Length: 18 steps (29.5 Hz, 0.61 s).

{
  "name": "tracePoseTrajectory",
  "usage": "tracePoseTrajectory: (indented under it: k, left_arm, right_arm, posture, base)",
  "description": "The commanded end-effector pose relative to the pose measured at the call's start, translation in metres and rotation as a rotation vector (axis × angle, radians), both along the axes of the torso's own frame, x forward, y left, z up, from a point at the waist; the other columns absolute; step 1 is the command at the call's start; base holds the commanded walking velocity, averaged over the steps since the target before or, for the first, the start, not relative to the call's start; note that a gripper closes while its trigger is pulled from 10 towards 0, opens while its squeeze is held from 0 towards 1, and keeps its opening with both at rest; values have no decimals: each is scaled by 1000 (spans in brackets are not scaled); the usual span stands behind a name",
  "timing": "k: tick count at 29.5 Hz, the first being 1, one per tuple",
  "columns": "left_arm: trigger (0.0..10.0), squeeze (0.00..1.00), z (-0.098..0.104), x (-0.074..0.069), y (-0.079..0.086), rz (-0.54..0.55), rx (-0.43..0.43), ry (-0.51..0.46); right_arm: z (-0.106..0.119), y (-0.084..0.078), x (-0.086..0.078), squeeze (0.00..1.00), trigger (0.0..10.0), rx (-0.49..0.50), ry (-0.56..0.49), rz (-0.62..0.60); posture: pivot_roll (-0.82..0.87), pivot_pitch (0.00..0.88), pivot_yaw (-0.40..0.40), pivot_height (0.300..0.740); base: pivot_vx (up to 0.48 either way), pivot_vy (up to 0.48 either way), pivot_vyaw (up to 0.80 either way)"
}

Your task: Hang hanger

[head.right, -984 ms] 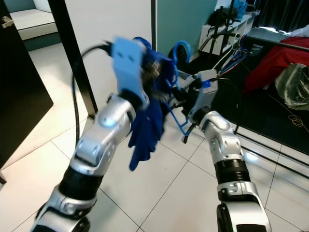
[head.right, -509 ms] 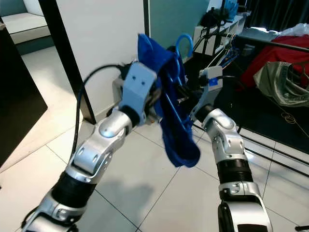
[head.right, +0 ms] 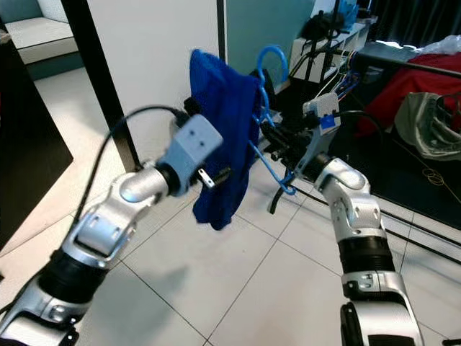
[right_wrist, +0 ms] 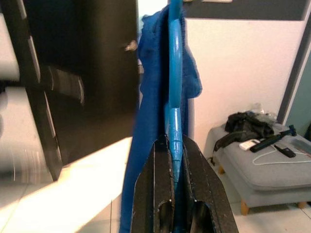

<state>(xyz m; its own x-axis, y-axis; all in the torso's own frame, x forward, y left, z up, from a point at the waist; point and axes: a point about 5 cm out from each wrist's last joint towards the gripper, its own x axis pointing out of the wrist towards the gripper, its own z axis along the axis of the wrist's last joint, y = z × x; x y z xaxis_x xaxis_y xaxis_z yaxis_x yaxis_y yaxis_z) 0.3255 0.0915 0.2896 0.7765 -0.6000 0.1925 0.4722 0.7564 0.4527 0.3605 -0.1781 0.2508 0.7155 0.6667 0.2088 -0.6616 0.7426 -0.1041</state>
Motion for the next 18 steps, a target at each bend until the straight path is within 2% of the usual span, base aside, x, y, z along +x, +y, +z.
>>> tracePoseTrajectory:
  k: [1, 2, 3, 4, 5, 6, 7, 10, 15, 16, 17, 18]
  left_arm:
    - [10000, 1000, 27, -9, 11, -87, -112, -57]
    - [10000, 1000, 27, -9, 11, -87, -112, -57]
    - [10000, 102, 38, -15, 20, -149, -162, -70]
    - [10000, 102, 38, -15, 20, -149, -162, -70]
    - [10000, 0, 45, -23, 28, -221, -154, -85]
    - [10000, 0, 49, -31, 33, -295, -127, -93]
    - [10000, 0, 49, -31, 33, -295, -127, -93]
    - [10000, 0, 53, -45, 36, -441, -72, -89]
    - [10000, 0, 54, -48, 36, -471, -66, -88]
    - [10000, 0, 53, -50, 38, -510, 8, -55]
    - [10000, 0, 49, -47, 42, -521, 136, -6]
    - [10000, 0, 49, -47, 42, -521, 136, -6]
  right_arm:
    - [9, -5, -8, 0, 0, -9, -43, 62]
    - [9, -5, -8, 0, 0, -9, -43, 62]
    - [9, -8, -15, 0, 0, -20, -47, 124]
    - [9, -8, -15, 0, 0, -20, -47, 124]
    - [9, -11, -23, 0, 0, -19, -42, 195]
    - [8, -12, -31, 0, 0, -15, -36, 265]
    - [8, -12, -31, 0, 0, -15, -36, 265]
    - [5, -10, -44, 0, 0, -26, -11, 388]
    - [4, -10, -46, 0, 0, -34, -5, 412]
    - [3, -5, -50, 0, 0, -47, 2, 468]
    - [1, 3, -56, 0, 0, -71, 14, 562]
    - [1, 3, -56, 0, 0, -71, 14, 562]
  posture:
    - [5, 24, -22, 740]
    - [5, 24, -22, 740]
    - [10, 25, -26, 740]
    - [10, 25, -26, 740]
    - [11, 28, -25, 740]
    - [10, 28, -24, 740]
    - [10, 28, -24, 740]
    - [13, 26, -26, 740]
    - [13, 26, -26, 740]
    - [28, 32, -21, 740]
    - [37, 32, -21, 740]
    - [37, 32, -21, 740]
  base:
    - [0, 0, 0]
    - [0, 0, 0]
    - [0, 0, 0]
    - [0, 0, 0]
    - [0, 0, 0]
    - [0, 0, 0]
    - [0, 0, 0]
    - [0, 0, 0]
    - [0, 0, 0]
    - [0, 0, 0]
    - [0, 0, 0]
    - [0, 0, 0]
